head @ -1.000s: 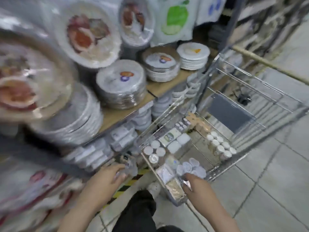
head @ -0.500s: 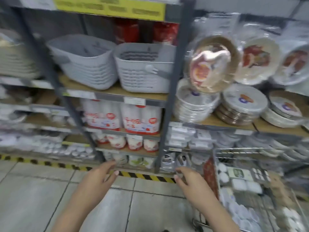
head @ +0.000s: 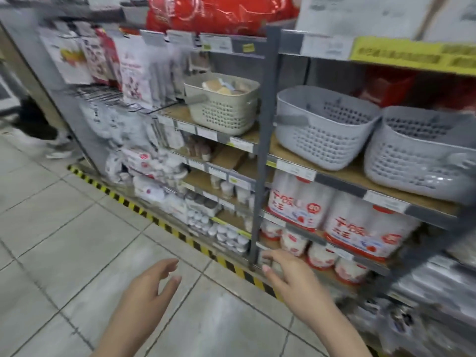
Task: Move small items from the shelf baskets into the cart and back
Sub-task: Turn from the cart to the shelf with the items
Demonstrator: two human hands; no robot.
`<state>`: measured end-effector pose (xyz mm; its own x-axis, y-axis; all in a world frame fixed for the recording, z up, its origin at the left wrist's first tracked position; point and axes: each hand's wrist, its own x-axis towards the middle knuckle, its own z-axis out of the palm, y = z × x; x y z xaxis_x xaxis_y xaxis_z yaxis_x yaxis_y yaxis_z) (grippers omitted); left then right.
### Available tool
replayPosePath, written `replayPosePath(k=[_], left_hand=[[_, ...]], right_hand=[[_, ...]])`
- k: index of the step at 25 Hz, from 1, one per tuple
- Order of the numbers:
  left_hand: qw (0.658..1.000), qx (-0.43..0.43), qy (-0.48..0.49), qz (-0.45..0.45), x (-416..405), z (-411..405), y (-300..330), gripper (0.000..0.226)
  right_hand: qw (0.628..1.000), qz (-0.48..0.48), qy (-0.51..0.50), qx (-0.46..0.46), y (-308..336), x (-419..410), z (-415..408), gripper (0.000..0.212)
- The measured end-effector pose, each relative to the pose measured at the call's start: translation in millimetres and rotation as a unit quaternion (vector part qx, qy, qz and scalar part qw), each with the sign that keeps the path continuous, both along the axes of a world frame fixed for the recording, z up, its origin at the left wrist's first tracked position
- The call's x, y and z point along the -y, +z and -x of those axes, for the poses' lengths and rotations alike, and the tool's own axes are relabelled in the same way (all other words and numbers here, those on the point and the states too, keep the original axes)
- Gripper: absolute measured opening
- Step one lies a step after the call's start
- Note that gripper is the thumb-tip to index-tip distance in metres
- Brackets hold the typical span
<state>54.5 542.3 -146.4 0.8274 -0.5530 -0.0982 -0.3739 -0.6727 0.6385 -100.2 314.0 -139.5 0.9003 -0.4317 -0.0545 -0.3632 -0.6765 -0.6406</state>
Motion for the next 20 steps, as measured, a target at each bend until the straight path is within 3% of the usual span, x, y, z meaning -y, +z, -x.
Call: replayPosePath(k=[6,10,16,20], left_hand=[[0.997,-0.011,-0.075,0.024,52,-66,14,0.038],[0.992,-0.034,-0.114,0.049,94,-129,23,0.039],[0.997,0.012,-0.043,0.062,103,-252,41,0.038],[0.997,0.006,-0.024,0.069,111,-320,40,0.034]], right_hand=[[0.998,-0.031,-0.046,-0.043,-7,15,-43,0.016],[0.995,-0.044,-0.075,-0.049,-11,45,-118,0.019],[1.000,-0.004,-0.006,0.028,25,76,-273,0.026],[0.996,0.027,-0.018,0.081,51,100,-338,0.027]])
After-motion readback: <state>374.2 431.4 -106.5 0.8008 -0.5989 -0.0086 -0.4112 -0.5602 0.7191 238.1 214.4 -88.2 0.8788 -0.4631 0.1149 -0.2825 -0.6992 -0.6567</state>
